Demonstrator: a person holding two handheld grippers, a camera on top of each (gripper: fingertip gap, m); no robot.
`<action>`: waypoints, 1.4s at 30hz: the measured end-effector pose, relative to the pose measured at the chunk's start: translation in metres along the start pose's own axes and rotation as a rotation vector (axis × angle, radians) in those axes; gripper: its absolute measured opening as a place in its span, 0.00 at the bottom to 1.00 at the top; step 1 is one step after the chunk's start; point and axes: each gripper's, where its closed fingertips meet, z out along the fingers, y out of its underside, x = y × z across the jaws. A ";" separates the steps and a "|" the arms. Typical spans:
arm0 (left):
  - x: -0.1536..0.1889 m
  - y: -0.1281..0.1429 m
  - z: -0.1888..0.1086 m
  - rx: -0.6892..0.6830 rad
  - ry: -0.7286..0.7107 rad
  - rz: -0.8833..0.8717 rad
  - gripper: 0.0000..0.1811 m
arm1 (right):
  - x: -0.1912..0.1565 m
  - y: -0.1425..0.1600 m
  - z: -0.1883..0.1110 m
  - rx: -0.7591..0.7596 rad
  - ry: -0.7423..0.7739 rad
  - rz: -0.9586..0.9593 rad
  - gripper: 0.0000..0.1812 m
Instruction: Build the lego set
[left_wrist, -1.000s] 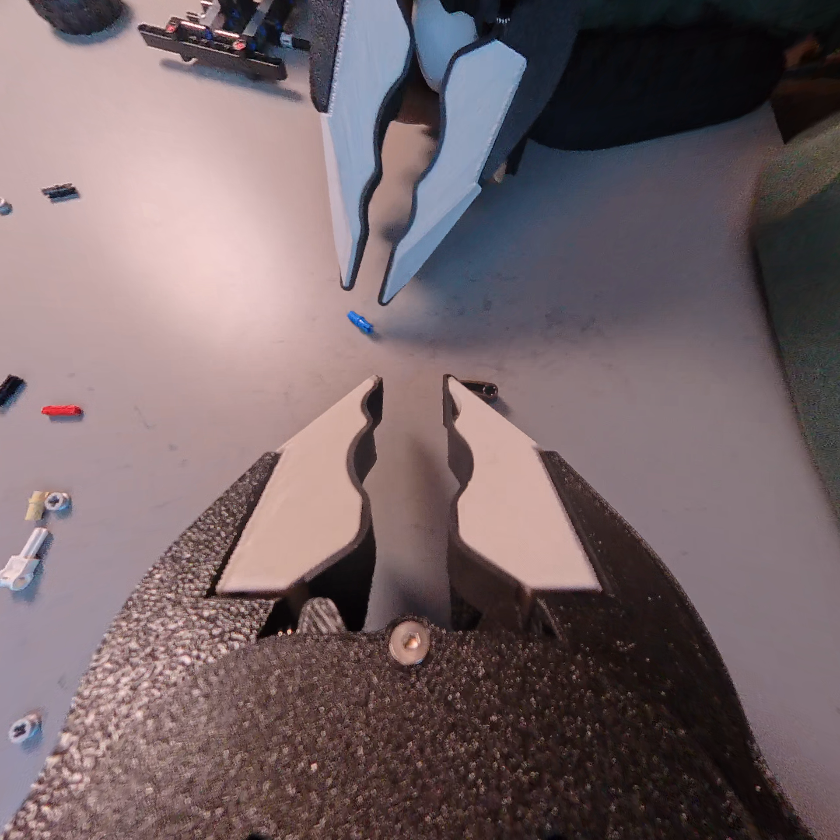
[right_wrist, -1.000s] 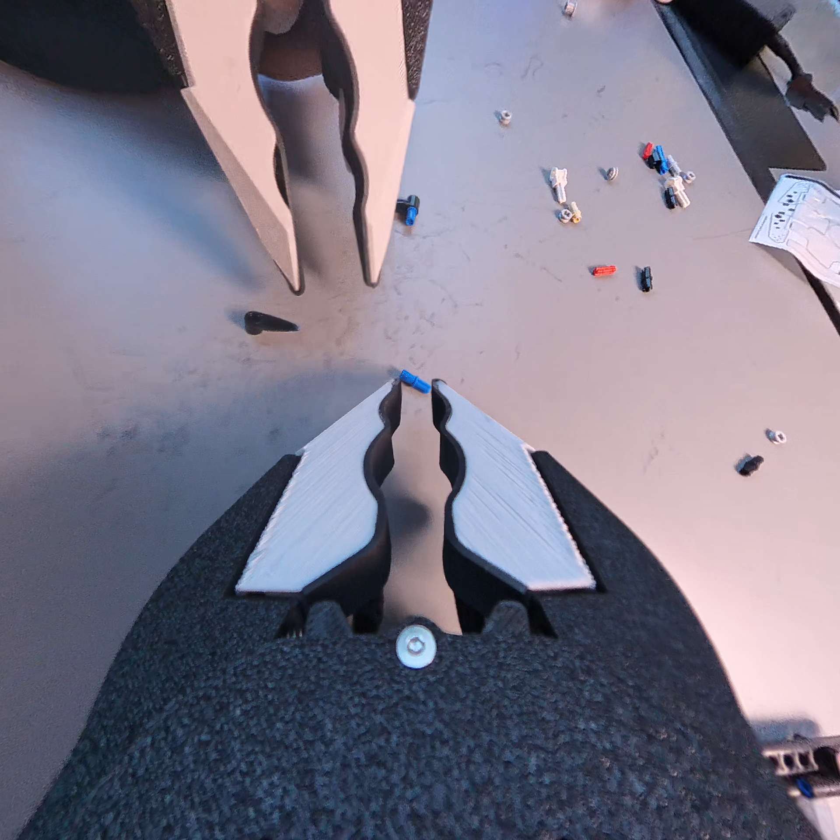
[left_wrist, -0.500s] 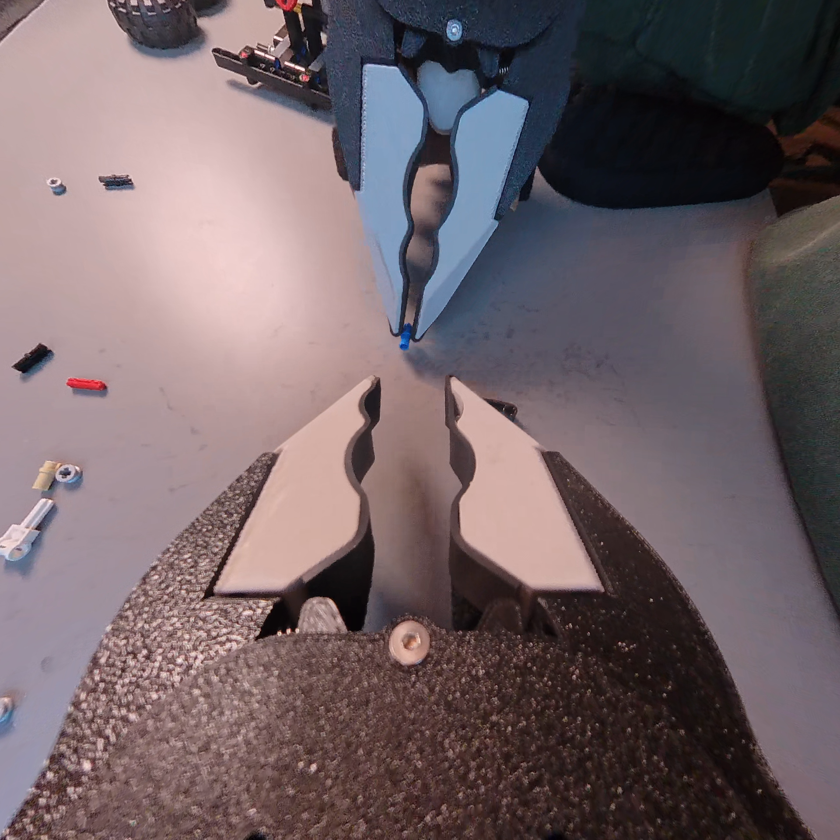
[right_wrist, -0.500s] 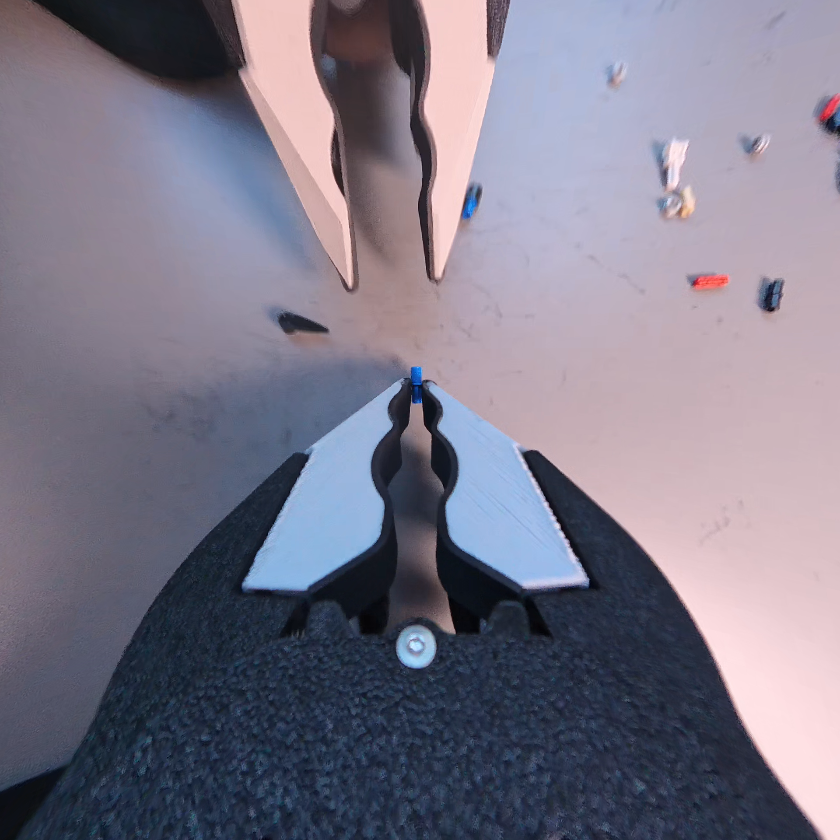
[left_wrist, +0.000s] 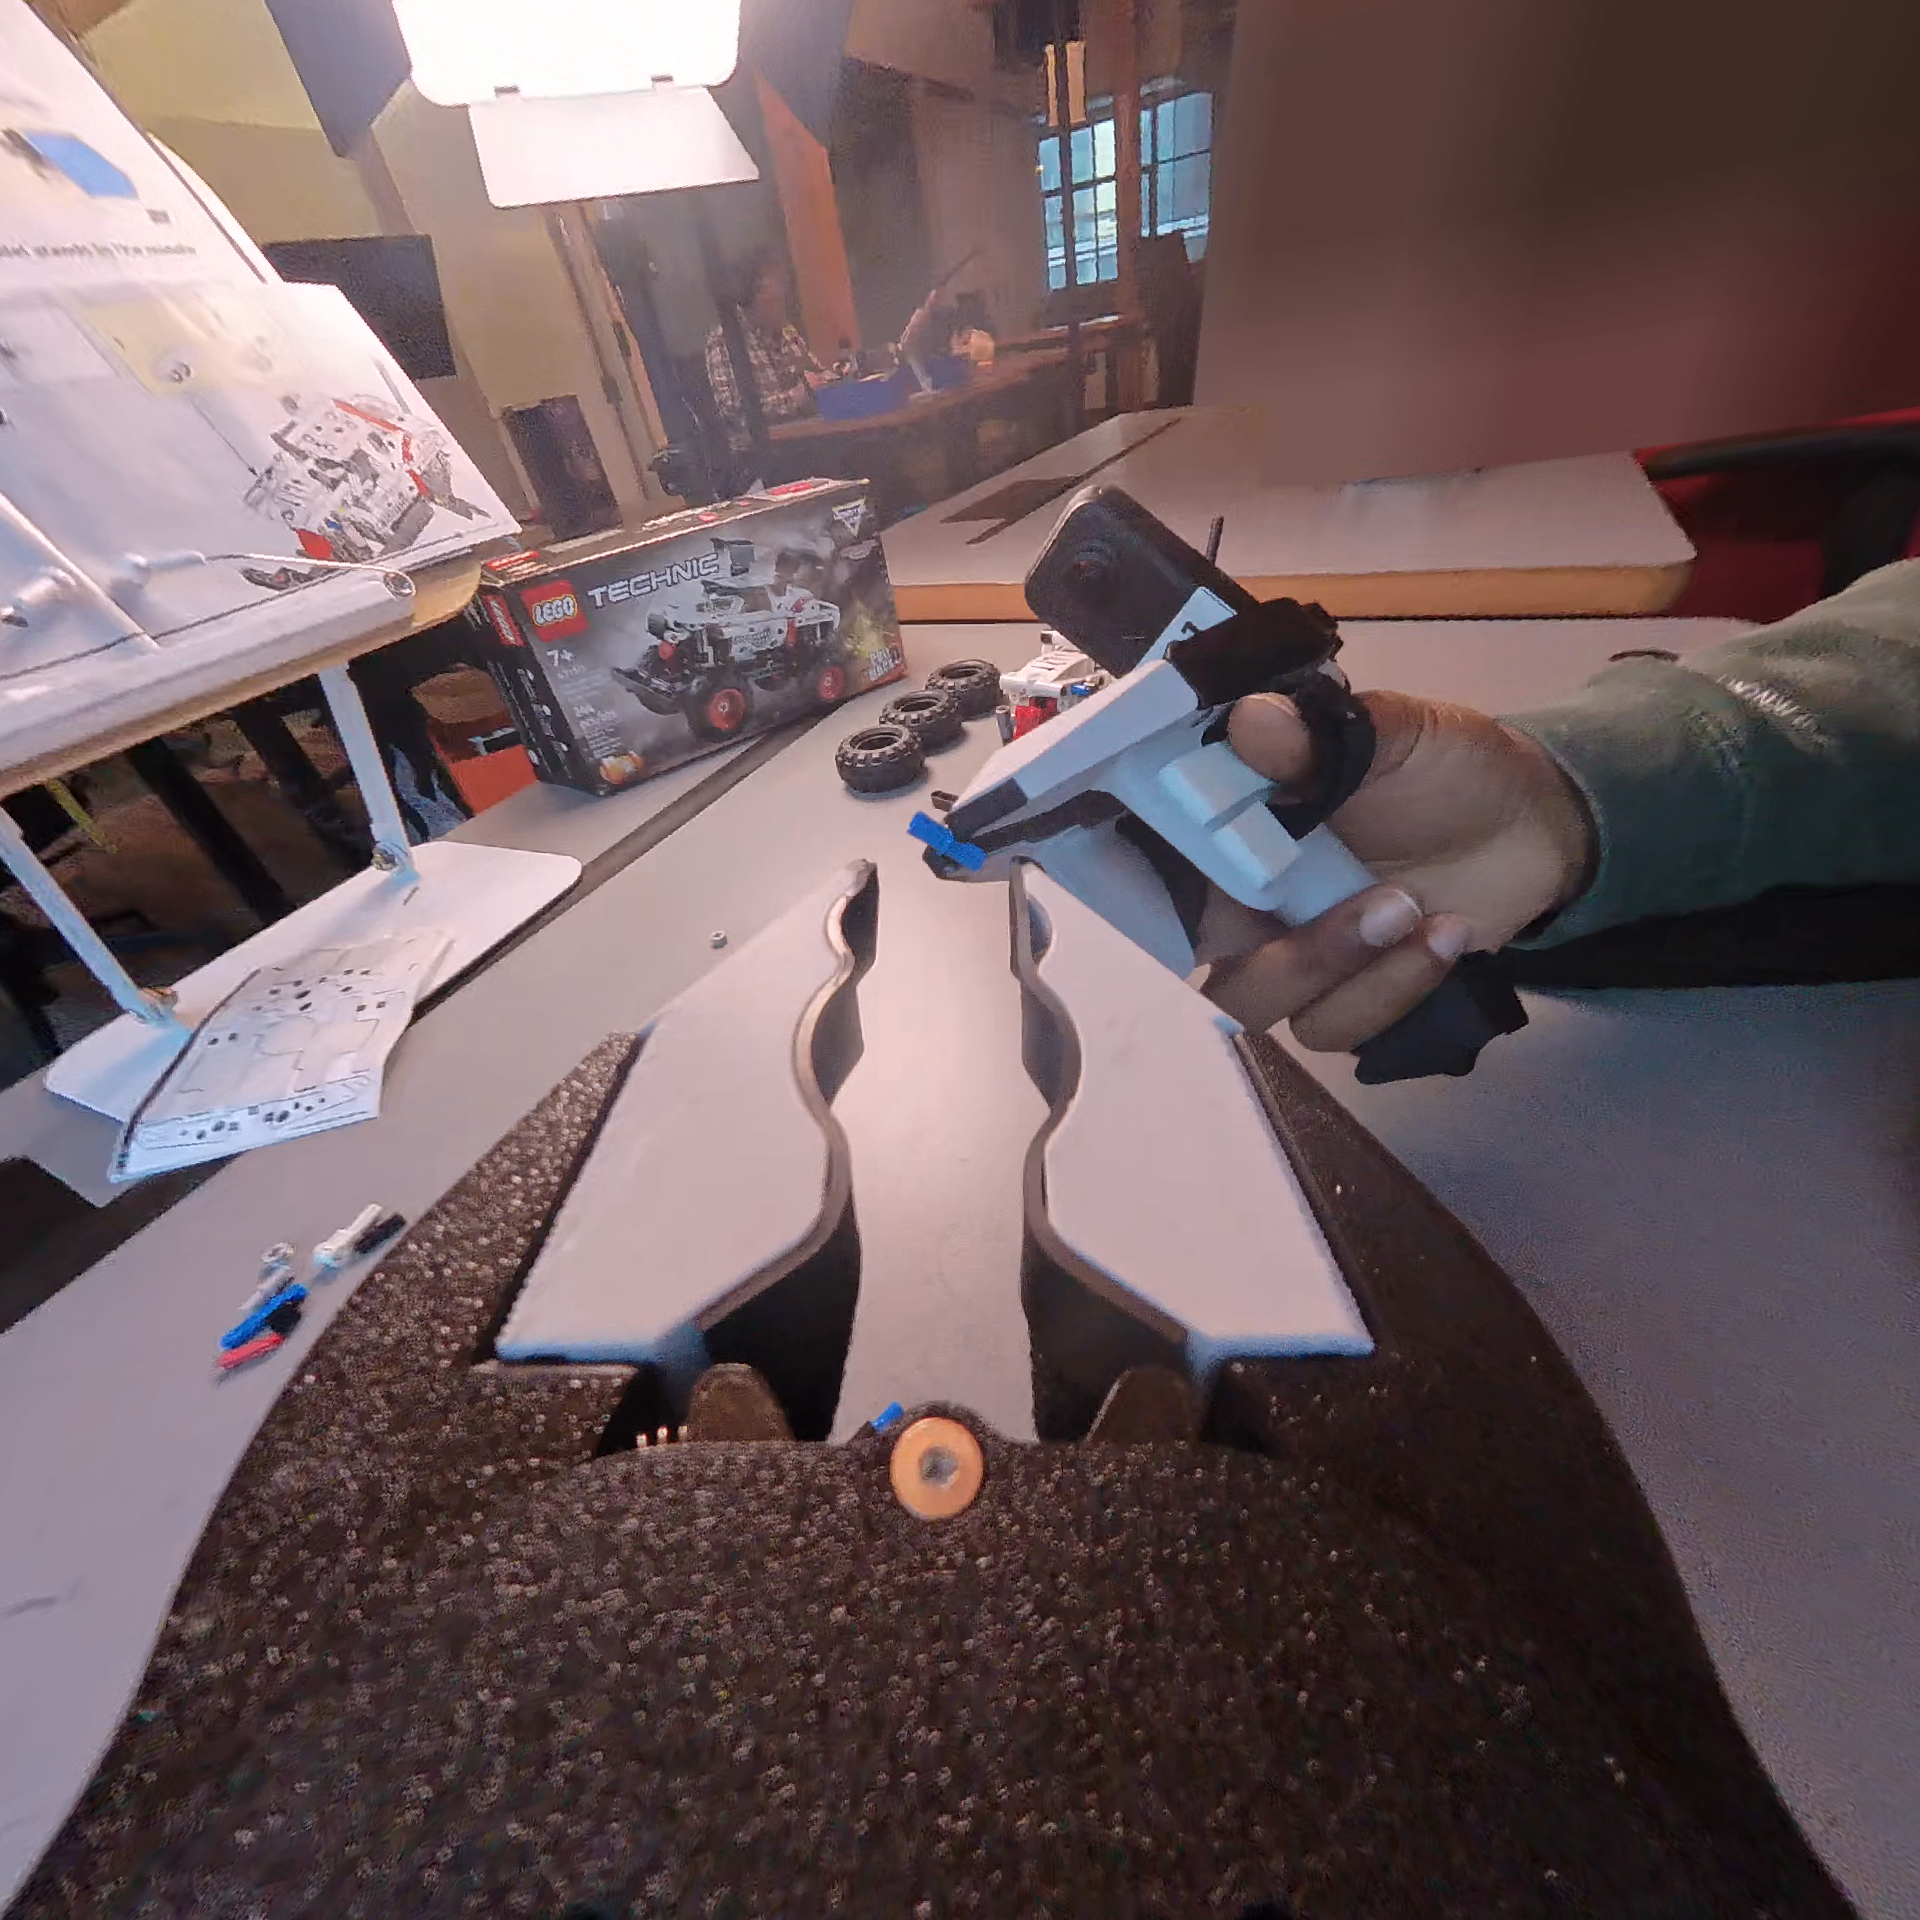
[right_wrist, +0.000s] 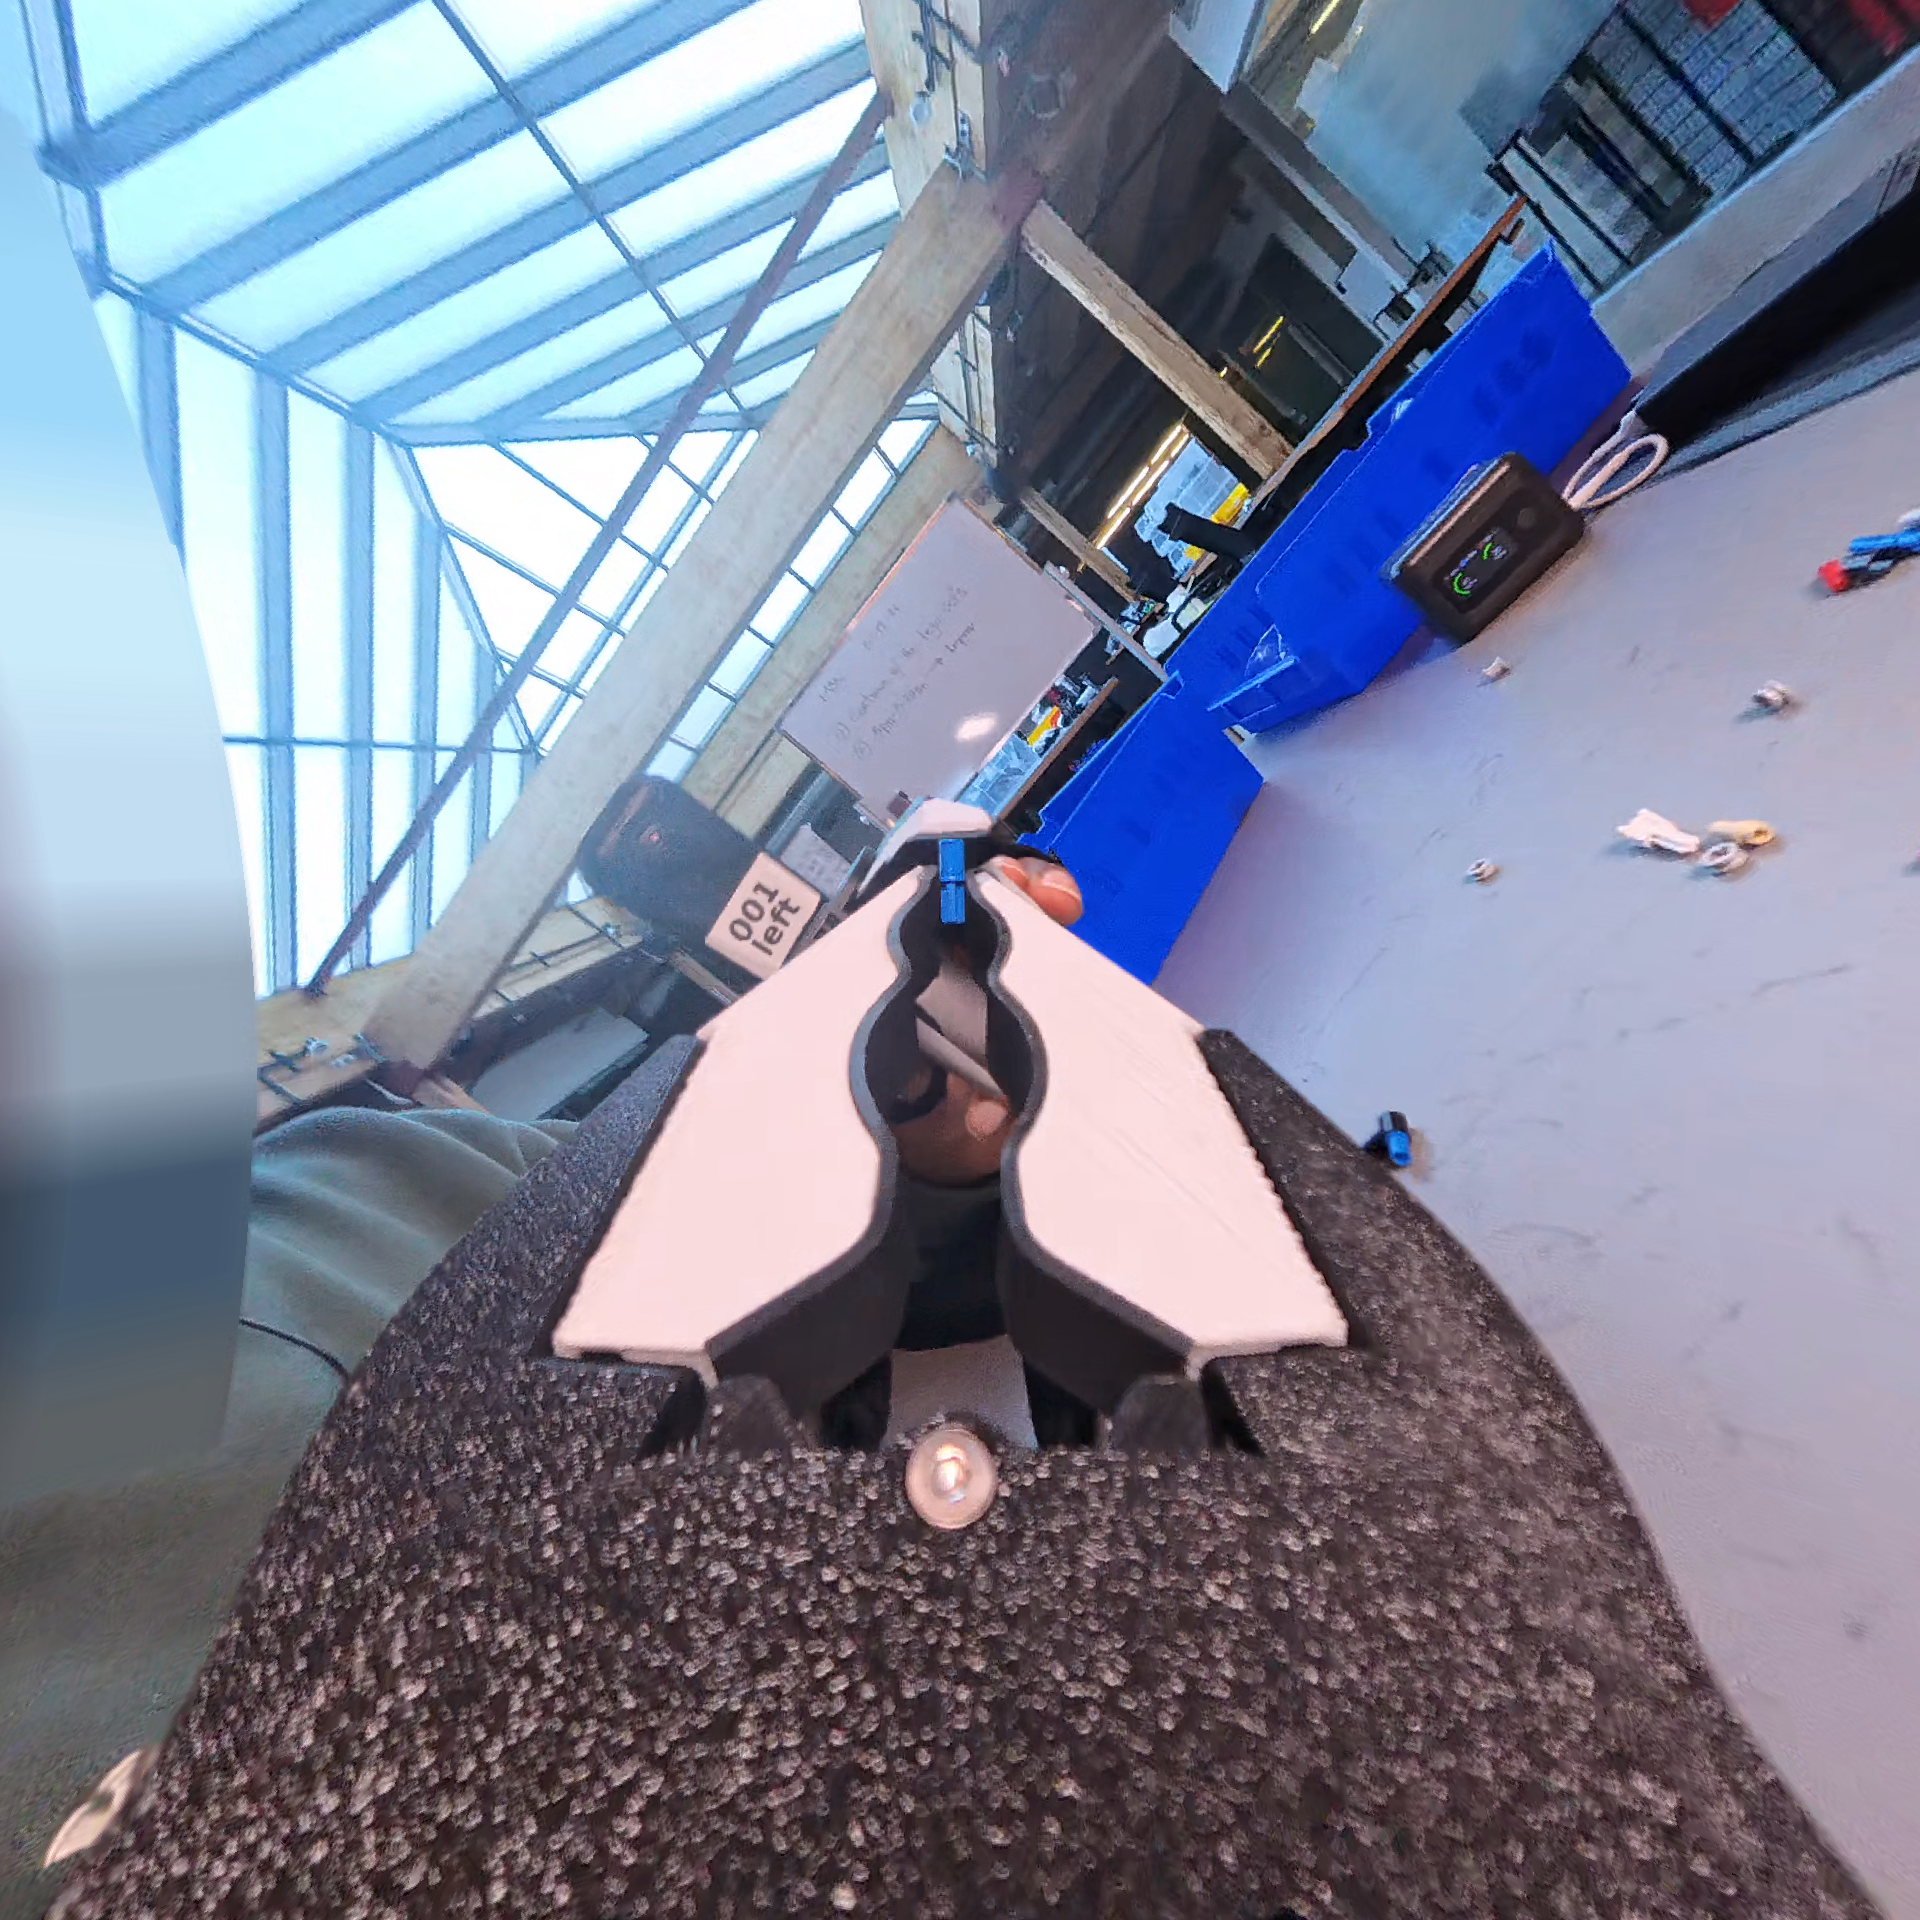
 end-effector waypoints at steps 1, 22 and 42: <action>0.001 0.001 0.000 -0.013 -0.010 0.034 0.13 | 0.000 0.001 0.000 0.009 0.001 0.014 0.02; 0.008 0.026 -0.008 -0.155 0.078 0.261 0.04 | 0.016 0.022 -0.011 -0.190 0.061 -0.025 0.00; 0.029 0.058 -0.007 -0.296 0.220 0.310 0.01 | 0.030 0.052 -0.022 -0.491 0.187 -0.462 0.05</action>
